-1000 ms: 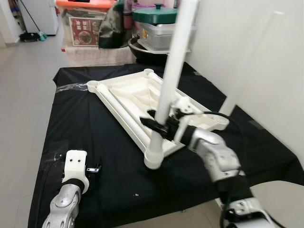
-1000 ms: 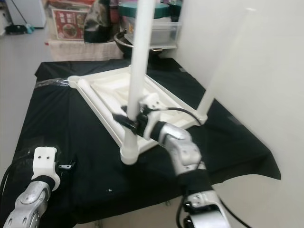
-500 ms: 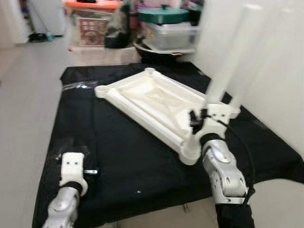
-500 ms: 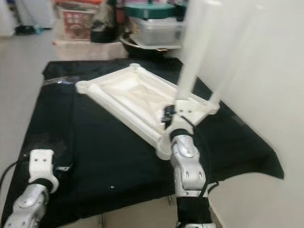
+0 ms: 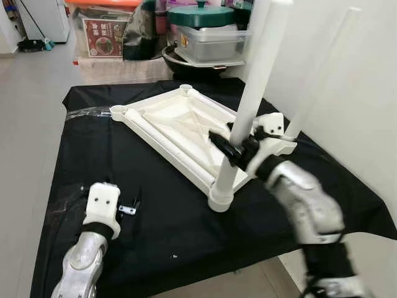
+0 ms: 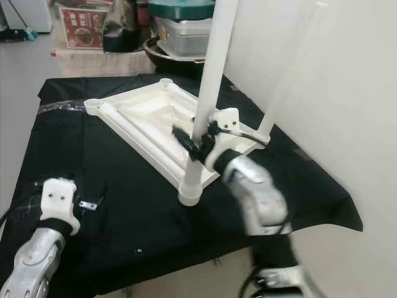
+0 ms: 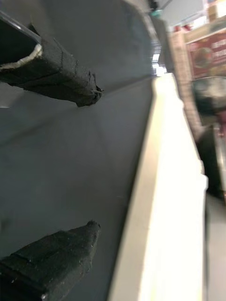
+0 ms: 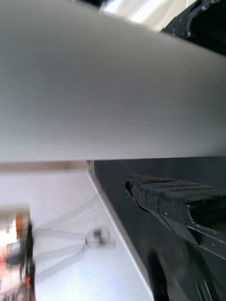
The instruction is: Building children table
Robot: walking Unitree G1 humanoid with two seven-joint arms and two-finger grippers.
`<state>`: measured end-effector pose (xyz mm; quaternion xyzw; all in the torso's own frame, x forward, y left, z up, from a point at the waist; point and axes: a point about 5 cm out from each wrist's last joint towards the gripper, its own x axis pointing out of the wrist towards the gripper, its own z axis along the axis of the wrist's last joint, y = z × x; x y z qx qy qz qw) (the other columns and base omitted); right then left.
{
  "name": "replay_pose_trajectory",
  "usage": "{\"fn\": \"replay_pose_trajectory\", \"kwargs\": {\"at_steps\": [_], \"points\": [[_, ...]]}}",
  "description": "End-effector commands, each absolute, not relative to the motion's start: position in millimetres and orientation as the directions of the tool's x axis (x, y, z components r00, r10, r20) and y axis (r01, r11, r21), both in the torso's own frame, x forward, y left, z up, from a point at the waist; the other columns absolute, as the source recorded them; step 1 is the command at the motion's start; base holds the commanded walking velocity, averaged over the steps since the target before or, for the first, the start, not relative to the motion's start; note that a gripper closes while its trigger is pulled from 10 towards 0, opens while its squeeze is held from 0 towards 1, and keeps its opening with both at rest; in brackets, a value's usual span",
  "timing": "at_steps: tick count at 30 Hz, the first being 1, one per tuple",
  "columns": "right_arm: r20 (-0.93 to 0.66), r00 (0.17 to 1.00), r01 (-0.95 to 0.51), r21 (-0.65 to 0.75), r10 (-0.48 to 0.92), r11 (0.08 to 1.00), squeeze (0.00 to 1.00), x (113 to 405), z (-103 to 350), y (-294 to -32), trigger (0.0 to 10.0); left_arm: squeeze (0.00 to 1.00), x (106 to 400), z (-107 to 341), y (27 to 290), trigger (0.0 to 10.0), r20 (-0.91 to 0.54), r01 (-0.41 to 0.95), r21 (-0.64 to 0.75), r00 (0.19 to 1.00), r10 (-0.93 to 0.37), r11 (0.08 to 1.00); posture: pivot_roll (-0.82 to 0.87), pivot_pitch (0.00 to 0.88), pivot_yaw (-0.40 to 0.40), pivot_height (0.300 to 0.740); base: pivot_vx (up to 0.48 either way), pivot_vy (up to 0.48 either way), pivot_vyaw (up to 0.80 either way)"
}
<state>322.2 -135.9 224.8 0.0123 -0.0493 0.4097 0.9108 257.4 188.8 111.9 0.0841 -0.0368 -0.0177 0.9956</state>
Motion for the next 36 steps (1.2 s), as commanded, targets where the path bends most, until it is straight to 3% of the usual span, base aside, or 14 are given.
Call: {"fn": "replay_pose_trajectory", "kwargs": {"at_steps": [1, 5, 6, 8, 11, 12, 14, 20, 21, 26, 27, 32, 33, 36], "points": [[0.04, 0.549, -0.835, -0.025, 0.835, 0.55, 0.0, 321.3, 213.4, -125.0, 10.0, 0.0, 257.7, 109.1, 185.1, 10.0, 0.066, 0.041, 0.17, 0.996, -0.053, 0.985, 0.11, 0.0, -0.118, 0.74, 0.0, 0.0, 0.0], [-0.018, 0.425, -0.905, -0.029, 0.905, 0.425, 0.0, 322.9, 200.7, -118.0, 10.0, 0.0, 257.7, 110.4, 185.0, 10.0, 0.069, 0.04, 0.166, 0.996, -0.052, 0.985, 0.12, 0.0, -0.119, 0.74, 0.0, 0.0, 0.0], [-0.021, 0.433, -0.901, -0.02, 0.901, 0.433, 0.0, 327.8, 197.5, -113.0, 0.0, 0.0, 257.2, 110.6, 184.9, 10.0, 0.068, 0.04, 0.166, 0.996, -0.052, 0.985, 0.13, 0.0, -0.123, 0.74, 0.0, 0.0, 0.0], [-0.024, 0.444, -0.896, -0.015, 0.896, 0.443, 0.0, 331.2, 195.4, -109.6, 0.0, 0.0, 256.8, 110.7, 184.8, 10.0, 0.067, 0.041, 0.166, 0.996, -0.052, 0.985, 0.13, 0.0, -0.125, 0.74, 0.0, 0.0, 0.0], [-0.024, 0.758, -0.652, 0.014, 0.652, 0.758, 0.0, 359.0, 190.0, -108.7, 0.0, 0.0, 255.6, 110.1, 185.4, 10.0, 0.064, 0.038, 0.167, 0.997, -0.05, 0.985, 0.13, 0.0, -0.128, 0.74, 0.0, 0.0, 0.0], [-0.024, 0.758, -0.652, 0.014, 0.652, 0.758, 0.0, 359.0, 190.0, -108.7, 0.0, 0.0, 255.6, 110.1, 185.4, 10.0, 0.064, 0.038, 0.167, 0.997, -0.05, 0.985, 0.13, 0.0, -0.128, 0.74, 0.0, 0.0, 0.0], [-0.01, 0.948, -0.318, 0.059, 0.319, 0.946, 0.0, 370.9, 186.5, -127.0, 0.0, 0.0, 254.3, 109.1, 186.8, 10.0, 0.06, 0.033, 0.167, 0.997, -0.044, 0.985, 0.13, 0.0, -0.128, 0.74, 0.0, 0.0, 0.0], [-0.125, 0.97, 0.213, 0.023, -0.208, 0.977, 0.0, 353.4, 157.0, -173.2, 0.0, 0.0, 253.3, 106.5, 187.1, 10.0, 0.049, 0.037, 0.169, 0.998, -0.046, 0.985, 0.13, 0.0, -0.118, 0.74, 0.0, 0.0, 0.0], [-0.114, 0.991, 0.069, 0.045, -0.064, 0.997, 0.0, 335.9, 157.9, -150.4, 9.6, 0.0, 254.4, 106.0, 186.9, 10.0, 0.043, 0.047, 0.166, 0.998, -0.055, 0.985, 0.1, 0.0, -0.094, 0.74, 0.0, 0.0, 0.0], [-0.031, 0.993, -0.11, 0.064, 0.112, 0.992, 0.0, 325.0, 174.0, -124.9, 10.0, 0.0, 255.7, 104.8, 186.3, 10.0, 0.037, 0.055, 0.162, 0.997, -0.061, 0.985, 0.09, 0.0, -0.088, 0.74, 0.0, 0.0, 0.0], [0.014, 0.99, -0.139, 0.082, 0.138, 0.987, 1.0, 326.6, 182.1, -122.4, 10.0, 0.0, 256.2, 104.1, 185.3, 10.0, 0.035, 0.057, 0.158, 0.997, -0.064, 0.986, 0.09, 0.0, -0.087, 0.74, 0.0, 0.0, 0.0], [0.093, 0.952, -0.301, 0.118, 0.292, 0.946, 1.0, 333.4, 203.2, -117.7, 10.0, 0.0, 257.0, 103.7, 183.7, 10.0, 0.033, 0.062, 0.154, 0.997, -0.068, 0.986, 0.09, 0.0, -0.09, 0.74, 0.0, 0.0, 0.0], [0.121, 0.902, -0.429, 0.148, 0.414, 0.891, 0.0, 335.2, 214.1, -116.8, 10.0, 0.0, 257.3, 103.8, 184.0, 10.0, 0.034, 0.059, 0.148, 0.997, -0.064, 0.987, 0.09, 0.0, -0.092, 0.74, 0.0, 0.0, 0.0], [0.161, 0.718, -0.696, 0.138, 0.677, 0.705, 0.0, 329.2, 226.8, -121.5, 10.0, 0.0, 258.0, 104.0, 184.1, 10.0, 0.036, 0.052, 0.14, 0.998, -0.058, 0.989, 0.1, 0.0, -0.104, 0.74, 0.0, 0.0, 0.0]]}}
